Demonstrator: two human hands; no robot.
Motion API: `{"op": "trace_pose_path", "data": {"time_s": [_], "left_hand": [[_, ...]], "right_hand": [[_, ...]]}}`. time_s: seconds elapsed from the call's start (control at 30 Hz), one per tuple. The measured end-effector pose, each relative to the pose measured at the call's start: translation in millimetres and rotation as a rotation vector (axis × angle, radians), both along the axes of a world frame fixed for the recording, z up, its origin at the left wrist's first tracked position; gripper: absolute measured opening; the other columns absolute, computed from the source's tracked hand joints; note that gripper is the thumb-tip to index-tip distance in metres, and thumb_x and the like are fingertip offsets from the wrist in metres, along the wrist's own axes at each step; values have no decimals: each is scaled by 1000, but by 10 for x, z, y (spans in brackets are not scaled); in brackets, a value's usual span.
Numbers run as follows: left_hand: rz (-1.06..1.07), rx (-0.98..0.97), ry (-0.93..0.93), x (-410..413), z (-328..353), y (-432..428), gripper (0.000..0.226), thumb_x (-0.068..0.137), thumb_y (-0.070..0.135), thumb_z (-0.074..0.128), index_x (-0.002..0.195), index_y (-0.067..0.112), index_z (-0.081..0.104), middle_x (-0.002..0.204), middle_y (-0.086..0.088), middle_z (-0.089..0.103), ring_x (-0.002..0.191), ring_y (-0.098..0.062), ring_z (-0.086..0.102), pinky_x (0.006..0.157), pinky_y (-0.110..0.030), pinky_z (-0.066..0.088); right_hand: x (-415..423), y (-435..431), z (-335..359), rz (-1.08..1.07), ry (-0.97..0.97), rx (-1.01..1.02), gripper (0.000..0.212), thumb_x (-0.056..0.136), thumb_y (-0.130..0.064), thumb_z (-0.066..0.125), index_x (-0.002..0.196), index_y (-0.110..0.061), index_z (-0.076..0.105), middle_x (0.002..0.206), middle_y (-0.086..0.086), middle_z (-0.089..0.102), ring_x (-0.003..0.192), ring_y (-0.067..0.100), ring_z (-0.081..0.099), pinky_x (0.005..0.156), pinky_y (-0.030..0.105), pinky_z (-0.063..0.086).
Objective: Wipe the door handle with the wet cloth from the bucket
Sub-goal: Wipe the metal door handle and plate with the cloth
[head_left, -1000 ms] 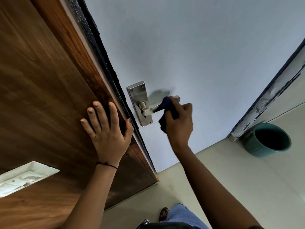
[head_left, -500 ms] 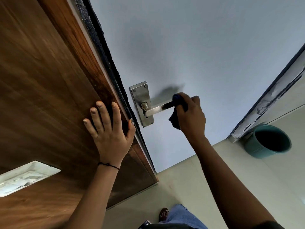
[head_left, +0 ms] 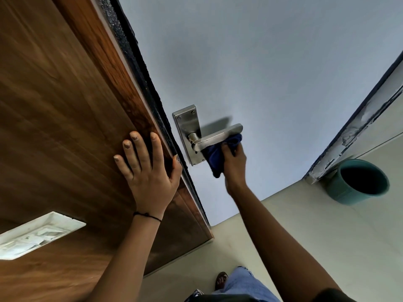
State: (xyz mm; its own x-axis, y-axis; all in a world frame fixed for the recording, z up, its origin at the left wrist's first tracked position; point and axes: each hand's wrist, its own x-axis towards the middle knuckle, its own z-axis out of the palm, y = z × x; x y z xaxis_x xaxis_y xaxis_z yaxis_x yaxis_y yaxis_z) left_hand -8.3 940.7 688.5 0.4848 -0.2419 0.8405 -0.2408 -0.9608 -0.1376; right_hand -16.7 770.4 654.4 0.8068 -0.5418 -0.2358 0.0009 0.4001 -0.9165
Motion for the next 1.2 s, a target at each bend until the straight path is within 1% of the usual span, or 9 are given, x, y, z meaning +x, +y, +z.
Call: {"op": "trace_pose_path", "data": {"time_s": [0.2, 0.3, 0.43, 0.53, 0.7, 0.9, 1.0, 1.1, 1.2], "left_hand": [[10, 14, 0, 4, -3, 0, 89, 91, 45, 48, 151, 17, -12, 155, -4, -30, 144, -19, -26, 118, -41, -15], [10, 15, -5, 9, -6, 1, 88, 91, 45, 47, 151, 17, -11, 155, -4, -30, 144, -20, -26, 118, -41, -15], [16, 14, -6, 5, -9, -4, 88, 91, 45, 47, 150, 17, -12, 155, -4, -31, 144, -20, -26, 118, -41, -15], [18, 18, 1, 6, -3, -3, 88, 91, 45, 46, 151, 17, -12, 155, -5, -30, 144, -20, -26, 118, -41, -15], [29, 18, -8, 11, -6, -2, 89, 91, 44, 48, 151, 17, -11, 156, -5, -29, 145, -20, -25, 118, -41, -14], [7, -119, 53, -66, 25, -131, 90, 89, 33, 54, 152, 16, -7, 158, -15, -17, 146, -24, -22, 118, -41, -15], [-125, -340, 161, -216, 40, -425, 86, 84, 23, 60, 150, 7, 8, 149, -32, 8, 143, -41, -4, 118, -40, -12], [-392, -331, 311, -477, -57, -942, 80, 88, 29, 52, 152, 15, 6, 158, -17, 6, 149, -25, -6, 121, -40, -5], [-737, -277, 704, -727, -197, -1636, 58, 90, 36, 49, 142, 13, 39, 152, -6, 37, 146, -15, 19, 122, -46, 13]], "right_hand": [[137, 510, -60, 24, 36, -218, 20, 96, -24, 51, 115, -26, 49, 118, 4, 60, 108, 17, 60, 100, 37, 49], [147, 556, -116, -19, 73, -358, 17, 95, -25, 51, 112, -23, 49, 112, 5, 54, 96, 12, 56, 96, 33, 48], [85, 571, -174, -25, 88, -522, 38, 95, -21, 51, 132, -17, 45, 107, 6, 48, 78, -5, 49, 80, 19, 44], [48, 557, -277, 30, 139, -614, 54, 96, -22, 50, 146, -28, 30, 108, 3, 44, 73, 2, 50, 77, 15, 44], [-36, 442, -391, 110, 236, -759, 60, 93, -22, 53, 147, -28, 27, 121, 8, 46, 100, 30, 61, 85, 39, 54], [-368, -22, -364, 53, 281, -677, 54, 92, -26, 58, 142, -23, 37, 139, 4, 47, 119, 26, 56, 94, 31, 46], [-644, -369, -319, -18, 276, -606, 55, 88, -30, 63, 138, -31, 40, 134, -1, 52, 116, 21, 58, 92, 34, 48], [-1000, -781, -222, -62, 252, -534, 55, 86, -23, 66, 135, -34, 44, 128, -1, 55, 109, 18, 61, 91, 36, 52], [-1376, -1264, -87, -124, 223, -529, 49, 86, -17, 67, 127, -37, 49, 120, 1, 58, 101, 17, 62, 90, 44, 55]]}}
